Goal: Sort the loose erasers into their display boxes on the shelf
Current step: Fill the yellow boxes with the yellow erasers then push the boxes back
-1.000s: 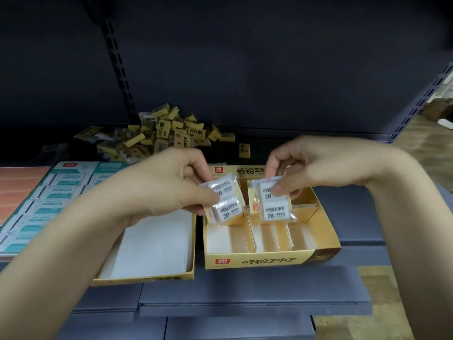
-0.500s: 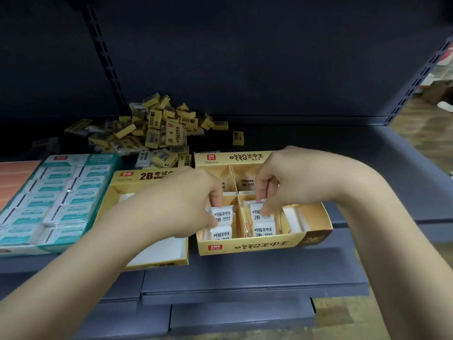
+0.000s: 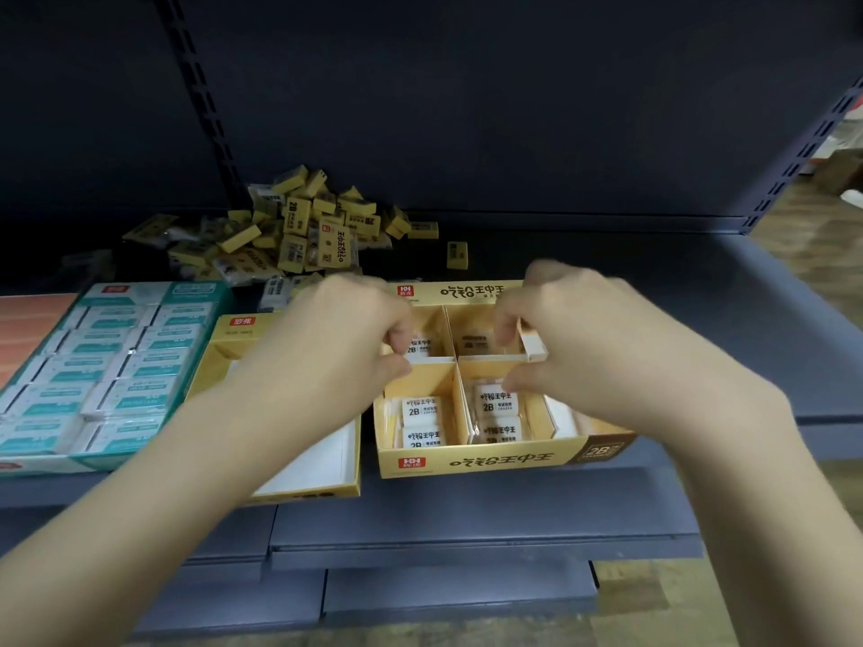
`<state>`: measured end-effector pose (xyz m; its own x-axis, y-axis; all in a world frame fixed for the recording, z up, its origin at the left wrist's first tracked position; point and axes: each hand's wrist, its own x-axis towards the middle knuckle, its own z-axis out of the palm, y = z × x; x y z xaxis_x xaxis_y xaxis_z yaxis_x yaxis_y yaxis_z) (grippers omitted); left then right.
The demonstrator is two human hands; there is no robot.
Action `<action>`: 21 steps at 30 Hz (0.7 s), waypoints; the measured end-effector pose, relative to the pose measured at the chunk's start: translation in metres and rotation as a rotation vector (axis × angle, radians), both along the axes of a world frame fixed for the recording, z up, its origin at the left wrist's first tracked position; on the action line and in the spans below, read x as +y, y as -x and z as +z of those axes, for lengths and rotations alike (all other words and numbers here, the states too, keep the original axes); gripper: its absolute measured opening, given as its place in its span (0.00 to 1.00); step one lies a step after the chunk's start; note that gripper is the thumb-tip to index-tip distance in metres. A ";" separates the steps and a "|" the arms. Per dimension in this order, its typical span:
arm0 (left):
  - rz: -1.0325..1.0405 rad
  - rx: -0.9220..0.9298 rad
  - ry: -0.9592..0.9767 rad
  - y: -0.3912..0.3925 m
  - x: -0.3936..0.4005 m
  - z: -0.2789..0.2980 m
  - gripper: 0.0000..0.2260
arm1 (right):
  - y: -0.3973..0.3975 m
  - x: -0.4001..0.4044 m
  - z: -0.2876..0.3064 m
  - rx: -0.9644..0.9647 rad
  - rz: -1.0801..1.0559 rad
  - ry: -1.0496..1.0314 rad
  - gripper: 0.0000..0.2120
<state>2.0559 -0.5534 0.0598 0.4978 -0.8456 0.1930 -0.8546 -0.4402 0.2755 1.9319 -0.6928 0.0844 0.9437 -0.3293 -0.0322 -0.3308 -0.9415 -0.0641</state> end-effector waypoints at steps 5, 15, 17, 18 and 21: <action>0.007 0.000 0.062 -0.014 0.004 0.006 0.10 | -0.015 -0.006 -0.012 0.076 0.041 0.152 0.35; 0.019 0.044 0.071 -0.027 0.009 0.003 0.06 | -0.029 -0.011 -0.018 0.119 0.037 0.155 0.38; 0.020 0.041 0.078 -0.028 0.009 0.002 0.05 | -0.030 -0.011 -0.021 0.148 0.042 0.164 0.38; 0.024 0.038 0.082 -0.029 0.009 0.002 0.05 | -0.029 -0.011 -0.020 0.152 0.043 0.160 0.39; 0.045 0.039 0.098 -0.037 0.010 0.002 0.05 | -0.029 -0.013 -0.016 0.137 0.049 0.153 0.39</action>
<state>2.0928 -0.5436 0.0619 0.5433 -0.8003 0.2536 -0.8226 -0.4471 0.3513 1.9605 -0.7058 0.0680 0.9488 -0.2943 -0.1148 -0.2804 -0.9519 0.1235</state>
